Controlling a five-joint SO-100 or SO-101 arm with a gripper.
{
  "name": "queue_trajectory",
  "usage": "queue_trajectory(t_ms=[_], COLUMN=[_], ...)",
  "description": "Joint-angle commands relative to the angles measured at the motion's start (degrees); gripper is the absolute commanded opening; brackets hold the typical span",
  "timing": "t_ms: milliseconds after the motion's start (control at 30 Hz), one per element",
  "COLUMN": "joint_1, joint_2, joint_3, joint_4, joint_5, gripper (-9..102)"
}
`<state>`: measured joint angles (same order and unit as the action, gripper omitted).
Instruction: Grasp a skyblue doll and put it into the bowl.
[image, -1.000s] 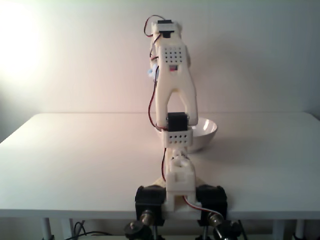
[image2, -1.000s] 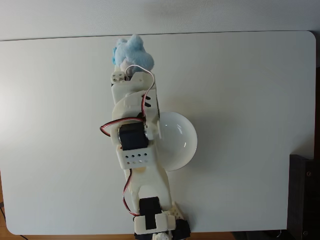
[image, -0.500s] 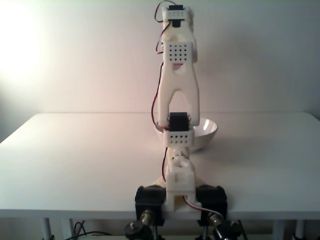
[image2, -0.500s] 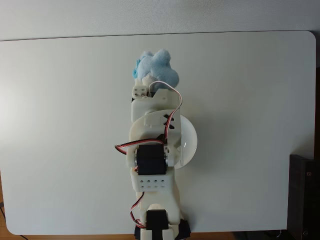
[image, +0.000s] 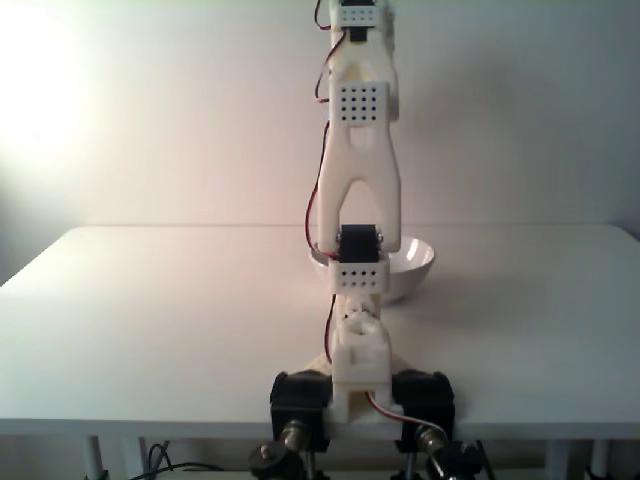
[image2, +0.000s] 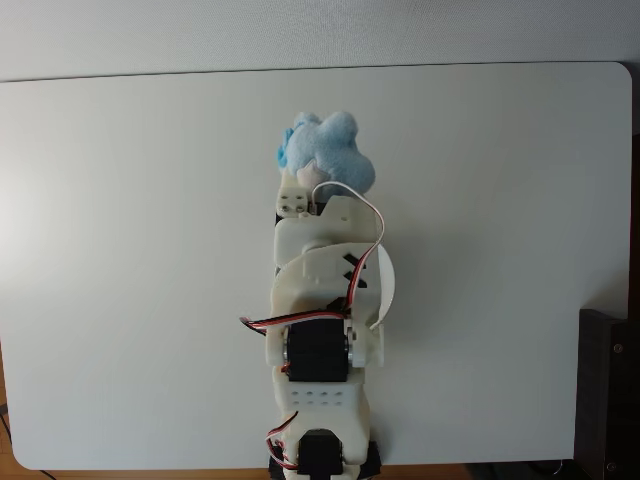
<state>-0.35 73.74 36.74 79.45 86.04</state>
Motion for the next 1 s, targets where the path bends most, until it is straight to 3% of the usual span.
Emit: queue_trajectory(t_ms=[0, 267, 433, 700, 967], joint_1=[0.2, -0.1, -0.1, 0.2, 0.4], joint_2=[3.1, 3.9, 13.5, 28.1, 40.9], joint_3=[-0.8, 4.0, 16.3, 37.0, 55.0], joint_4=[0.1, 0.0, -1.1, -11.0, -11.6], joint_5=[0.3, 0.2, 0.2, 0.2, 0.2], gripper=[0, 0, 0, 0, 0])
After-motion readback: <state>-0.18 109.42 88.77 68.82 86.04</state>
